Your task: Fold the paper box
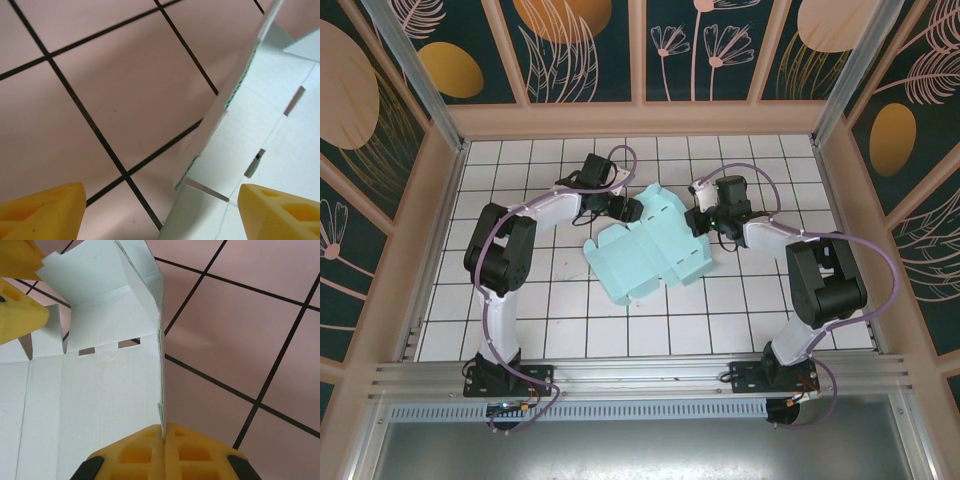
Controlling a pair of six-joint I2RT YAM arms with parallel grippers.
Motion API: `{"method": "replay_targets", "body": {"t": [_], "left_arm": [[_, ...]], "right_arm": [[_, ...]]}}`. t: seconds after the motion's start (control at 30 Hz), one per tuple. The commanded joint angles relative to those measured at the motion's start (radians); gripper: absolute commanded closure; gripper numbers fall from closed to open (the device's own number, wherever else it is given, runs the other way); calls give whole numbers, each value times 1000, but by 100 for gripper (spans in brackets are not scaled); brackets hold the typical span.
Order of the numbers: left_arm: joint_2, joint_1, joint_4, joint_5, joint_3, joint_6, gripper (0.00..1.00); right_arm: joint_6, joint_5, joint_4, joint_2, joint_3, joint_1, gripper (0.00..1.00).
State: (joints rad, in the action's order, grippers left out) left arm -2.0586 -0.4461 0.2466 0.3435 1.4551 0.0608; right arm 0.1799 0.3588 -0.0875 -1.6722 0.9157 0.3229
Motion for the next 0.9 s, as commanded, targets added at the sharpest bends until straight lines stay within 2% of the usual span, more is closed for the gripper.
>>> {"method": "replay_targets", "body": {"t": [0.0, 0.17, 0.53, 0.6, 0.87], "left_arm": [[-25, 6, 61, 94, 42, -49, 23], [-24, 6, 67, 179, 28, -45, 28], [46, 5, 44, 199, -84, -40, 33], [61, 5, 29, 213, -99, -30, 37], [104, -41, 19, 216, -133, -60, 35]], "right_arm": [[20, 44, 22, -16, 26, -5, 100], [3, 43, 16, -21, 30, -4, 100], [-30, 15, -8, -26, 32, -5, 100], [-38, 1, -15, -26, 32, -5, 100], [-65, -32, -32, -34, 29, -3, 100]]}}
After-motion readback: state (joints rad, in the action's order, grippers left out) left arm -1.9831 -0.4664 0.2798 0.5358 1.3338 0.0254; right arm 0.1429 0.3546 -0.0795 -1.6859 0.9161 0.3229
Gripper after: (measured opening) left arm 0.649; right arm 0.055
